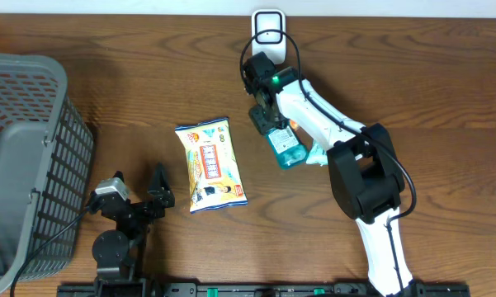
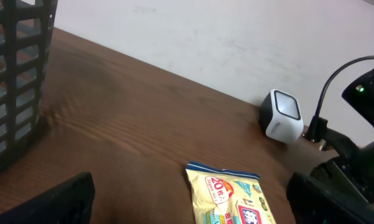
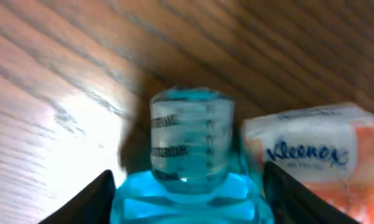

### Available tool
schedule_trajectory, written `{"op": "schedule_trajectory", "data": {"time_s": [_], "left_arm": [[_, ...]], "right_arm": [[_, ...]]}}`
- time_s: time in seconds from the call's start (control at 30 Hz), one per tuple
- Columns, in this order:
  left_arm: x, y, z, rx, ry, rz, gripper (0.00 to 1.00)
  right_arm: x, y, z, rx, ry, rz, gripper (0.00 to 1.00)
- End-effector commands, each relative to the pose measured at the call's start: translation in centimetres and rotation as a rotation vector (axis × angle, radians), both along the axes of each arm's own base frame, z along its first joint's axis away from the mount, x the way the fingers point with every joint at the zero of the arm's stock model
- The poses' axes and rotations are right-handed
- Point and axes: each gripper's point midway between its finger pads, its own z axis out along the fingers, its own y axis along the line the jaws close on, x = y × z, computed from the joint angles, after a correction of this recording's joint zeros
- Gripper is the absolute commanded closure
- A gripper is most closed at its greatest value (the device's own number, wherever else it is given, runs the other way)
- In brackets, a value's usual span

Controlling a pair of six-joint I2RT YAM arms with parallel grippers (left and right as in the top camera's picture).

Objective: Scan the item barcode

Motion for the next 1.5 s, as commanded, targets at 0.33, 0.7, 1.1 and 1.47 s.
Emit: {"op": "schedule_trajectory", "data": {"time_s": [0.33, 0.7, 1.1, 1.47], "left_arm": [[-0.1, -0.1, -1.5, 0.0, 0.041, -0.006, 0.03], [-0.1, -0.1, -1.5, 0.0, 0.041, -0.006, 0.03], [-0.1, -0.1, -1.5, 0.0, 0.041, -0.006, 0.03], [-0.1, -0.1, -1.5, 0.0, 0.041, -0.006, 0.03]], "right_arm": [[-2.7, 3.7, 4.3, 0.168, 0.198, 0.018, 0.81], [-4.2, 6.6, 6.4, 0.344, 0.283, 0.079, 0.83], [-0.8, 6.9, 13.8, 0.357, 0.069, 0.067, 0.85], [-0.6, 6.0, 13.9, 0.235, -0.009, -0.005, 0.79]]}}
